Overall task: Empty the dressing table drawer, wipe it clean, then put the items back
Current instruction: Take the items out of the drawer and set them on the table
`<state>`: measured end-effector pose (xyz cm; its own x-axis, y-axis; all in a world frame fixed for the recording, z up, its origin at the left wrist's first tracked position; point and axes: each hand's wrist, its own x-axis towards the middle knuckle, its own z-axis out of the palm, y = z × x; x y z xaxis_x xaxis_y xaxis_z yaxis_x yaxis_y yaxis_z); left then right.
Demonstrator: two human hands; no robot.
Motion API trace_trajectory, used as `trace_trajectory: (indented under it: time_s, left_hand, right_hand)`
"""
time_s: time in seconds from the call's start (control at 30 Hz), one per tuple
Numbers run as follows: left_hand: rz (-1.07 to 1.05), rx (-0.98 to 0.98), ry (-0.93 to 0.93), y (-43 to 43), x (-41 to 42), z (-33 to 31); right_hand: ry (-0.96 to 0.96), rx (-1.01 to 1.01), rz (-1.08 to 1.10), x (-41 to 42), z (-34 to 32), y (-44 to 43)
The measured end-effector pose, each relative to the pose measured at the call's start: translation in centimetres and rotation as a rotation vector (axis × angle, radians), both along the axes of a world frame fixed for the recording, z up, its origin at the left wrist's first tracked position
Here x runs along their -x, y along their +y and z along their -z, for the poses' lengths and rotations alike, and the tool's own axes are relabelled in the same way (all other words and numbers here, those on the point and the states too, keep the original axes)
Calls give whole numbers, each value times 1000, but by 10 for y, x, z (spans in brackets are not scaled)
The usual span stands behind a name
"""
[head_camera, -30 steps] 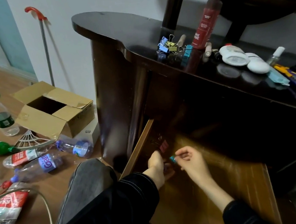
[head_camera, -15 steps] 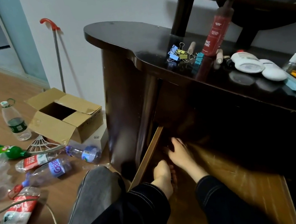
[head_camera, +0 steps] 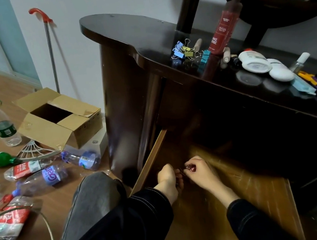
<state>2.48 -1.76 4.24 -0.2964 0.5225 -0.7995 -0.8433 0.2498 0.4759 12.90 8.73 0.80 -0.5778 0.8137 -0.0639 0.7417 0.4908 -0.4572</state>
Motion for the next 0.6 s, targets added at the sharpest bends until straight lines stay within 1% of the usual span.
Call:
trace_trajectory:
  time_s: [0.1, 0.17, 0.23, 0.3, 0.4, 0.47, 0.53, 0.6]
  left_hand:
    - [51, -21, -41, 0, 0, -1]
    - [65, -28, -57, 1, 0, -1]
    - [81, -38, -72, 1, 0, -2]
    - [86, -52, -81, 2, -1, -2]
    - [86, -79, -101, 2, -2, -3]
    - [80, -92, -116, 1, -2, -5]
    - [104, -97, -106, 1, -2, -5]
    - [138, -86, -73, 1, -2, -5]
  right_hand:
    - [283, 207, 84, -18, -10, -9]
    - [418, 255, 119, -26, -18, -17]
    - [511, 269, 132, -30, -25, -26]
    - [574, 301, 127, -31, -30, -37]
    - [663, 460, 139, -35, -35, -49]
    - [637, 518, 95, -37, -37, -54]
    - [636, 502, 73, -37, -35, -56]
    - [634, 409, 149, -35, -30, -52]
